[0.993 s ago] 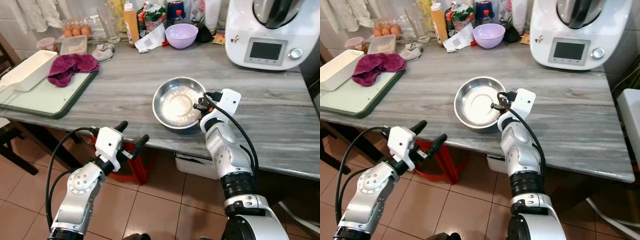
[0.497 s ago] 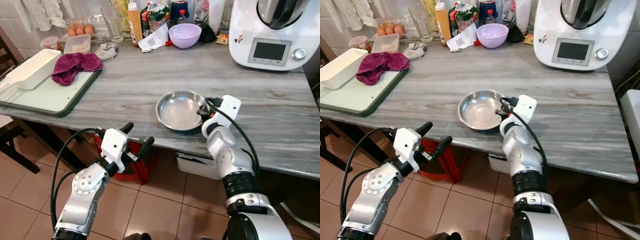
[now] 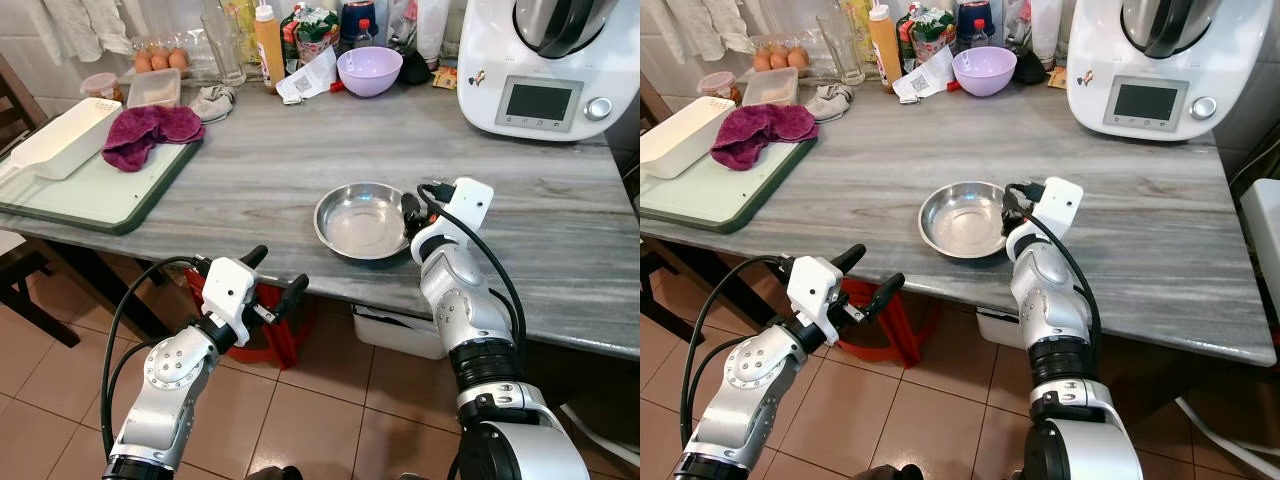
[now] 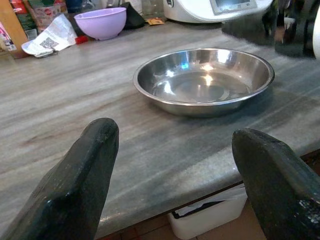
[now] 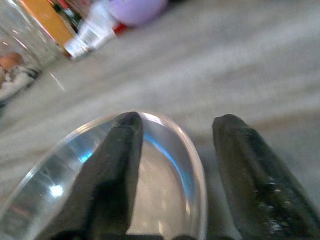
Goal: Setting the table
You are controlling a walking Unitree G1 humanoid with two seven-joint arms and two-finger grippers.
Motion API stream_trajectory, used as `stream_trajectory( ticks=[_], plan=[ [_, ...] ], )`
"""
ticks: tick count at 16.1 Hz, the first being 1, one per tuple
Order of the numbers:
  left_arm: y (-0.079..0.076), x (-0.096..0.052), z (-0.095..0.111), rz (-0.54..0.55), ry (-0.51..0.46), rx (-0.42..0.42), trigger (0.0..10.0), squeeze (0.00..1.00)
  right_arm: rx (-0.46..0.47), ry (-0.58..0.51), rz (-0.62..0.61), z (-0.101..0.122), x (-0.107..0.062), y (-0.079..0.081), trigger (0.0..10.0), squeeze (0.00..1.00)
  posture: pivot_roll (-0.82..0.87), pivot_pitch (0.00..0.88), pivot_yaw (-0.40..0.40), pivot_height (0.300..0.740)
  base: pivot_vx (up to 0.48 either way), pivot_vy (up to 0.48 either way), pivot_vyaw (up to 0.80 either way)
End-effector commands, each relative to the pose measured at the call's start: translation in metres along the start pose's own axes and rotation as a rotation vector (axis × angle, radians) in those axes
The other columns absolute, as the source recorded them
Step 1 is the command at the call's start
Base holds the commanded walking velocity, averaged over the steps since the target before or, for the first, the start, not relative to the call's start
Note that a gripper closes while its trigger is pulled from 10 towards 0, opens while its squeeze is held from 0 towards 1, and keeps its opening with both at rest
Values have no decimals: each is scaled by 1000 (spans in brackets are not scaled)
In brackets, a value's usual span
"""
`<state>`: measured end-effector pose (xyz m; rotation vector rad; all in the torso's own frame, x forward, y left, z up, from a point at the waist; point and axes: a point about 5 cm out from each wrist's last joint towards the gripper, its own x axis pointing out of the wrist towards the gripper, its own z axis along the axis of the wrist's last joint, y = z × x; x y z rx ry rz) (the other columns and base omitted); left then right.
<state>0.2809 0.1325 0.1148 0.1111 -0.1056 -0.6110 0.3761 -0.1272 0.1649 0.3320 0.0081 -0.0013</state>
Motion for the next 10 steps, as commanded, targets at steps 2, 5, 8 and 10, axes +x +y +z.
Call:
stream_trajectory(
  ticks=[2,5,8,10],
  plan=[
    [2,0,1,0,3,15,10000,0,-77,-120,75,21,-2,18,10000,1000,-107,109,100,740,0,0,0],
    [2,1,1,-2,-1,17,10000,0,-136,-202,90,31,-12,16,10000,1000,-108,106,100,740,0,0,0],
    [1,2,2,4,-7,12,10000,0,-210,-249,56,32,-28,2,10000,1000,-112,106,101,740,0,0,0],
    [1,3,2,35,-18,-35,10000,0,-308,-276,22,28,-40,-9,10000,1000,-117,107,104,740,0,0,0]
  ],
)
